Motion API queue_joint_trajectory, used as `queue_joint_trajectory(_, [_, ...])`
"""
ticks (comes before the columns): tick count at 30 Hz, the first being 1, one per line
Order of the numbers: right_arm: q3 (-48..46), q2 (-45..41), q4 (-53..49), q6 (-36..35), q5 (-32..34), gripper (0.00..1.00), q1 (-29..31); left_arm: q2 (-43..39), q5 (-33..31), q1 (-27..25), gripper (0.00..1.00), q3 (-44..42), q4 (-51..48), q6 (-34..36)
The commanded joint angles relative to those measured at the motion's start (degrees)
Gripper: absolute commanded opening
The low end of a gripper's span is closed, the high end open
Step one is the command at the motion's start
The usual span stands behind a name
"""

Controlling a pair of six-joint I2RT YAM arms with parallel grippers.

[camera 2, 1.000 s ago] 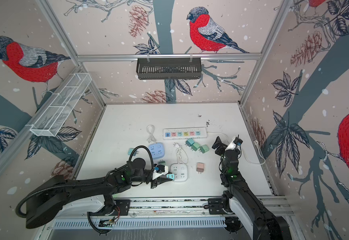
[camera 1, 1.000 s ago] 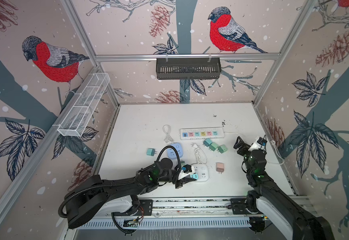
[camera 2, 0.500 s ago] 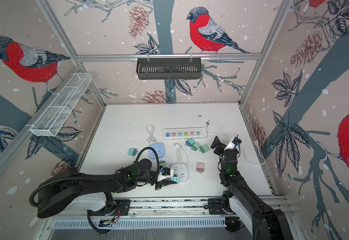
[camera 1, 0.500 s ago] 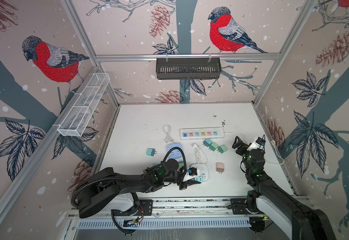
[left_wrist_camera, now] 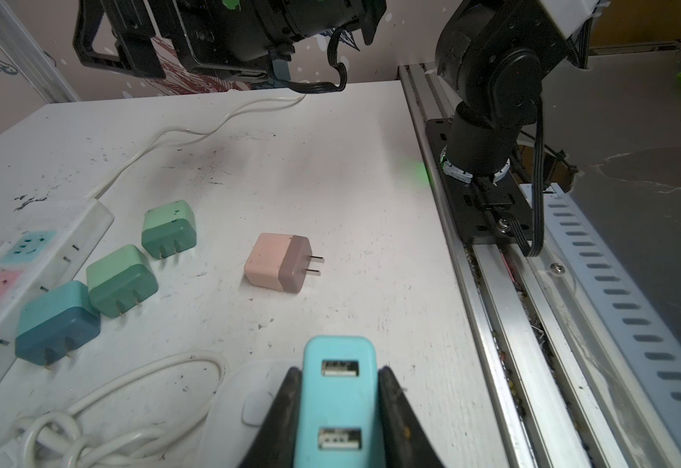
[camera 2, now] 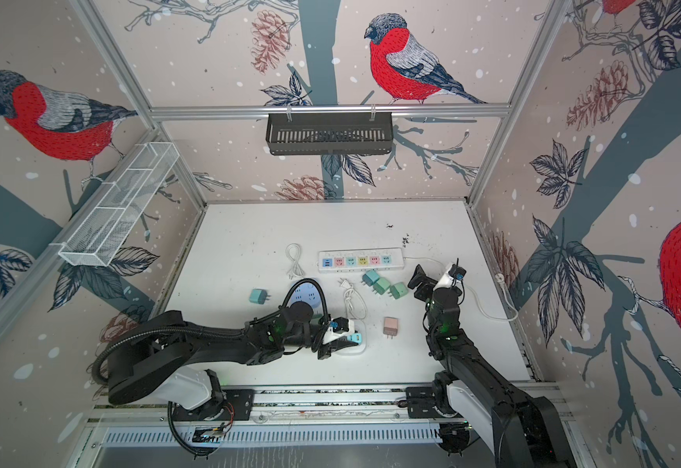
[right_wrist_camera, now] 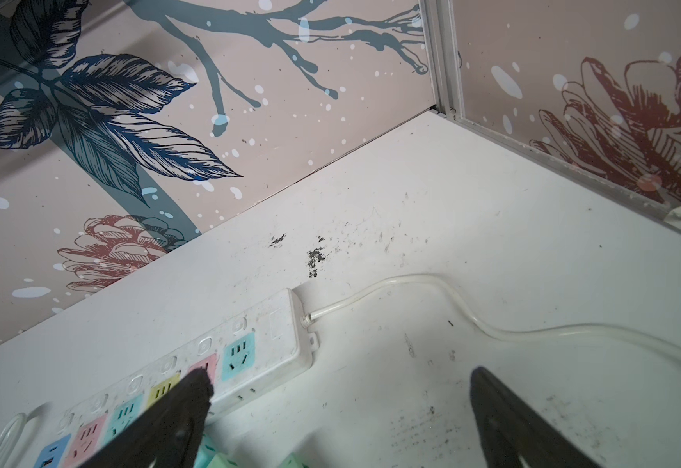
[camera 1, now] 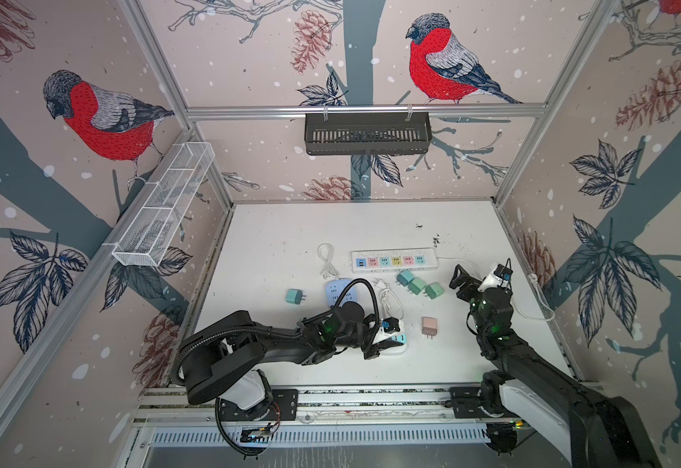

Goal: Insert the plug

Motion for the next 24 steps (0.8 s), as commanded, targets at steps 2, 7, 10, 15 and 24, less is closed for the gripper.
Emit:
queue_joint_trajectory(2, [1.2,1.1,1.3,-1.4,1.8,0.99,1.0,1.7,-0.9,0.0,0.00,1.0,4.5,0.6])
queue_joint_trajectory(7, [1.4,1.4,1.1,-1.7,2.4,0.99,1.6,3.1,-0.8,0.0,0.00,0.9,6.3,0.4])
queue_joint_trajectory(10, [1.5,1.4,1.1,-1.8,2.5,0.99,1.8,3.4,-0.8,0.0,0.00,1.0,6.9,0.4])
queue_joint_trajectory(15, [1.6,1.7,1.1,-1.9,2.8,0.99,1.9,4.5,-0.7,0.0,0.00,1.5,7.1,0.5])
queue_joint_trajectory(24, [1.7,1.8,1.2,-2.0,3.1,0.99,2.3,5.1,-0.9,0.0,0.00,0.6,8.4,0.1])
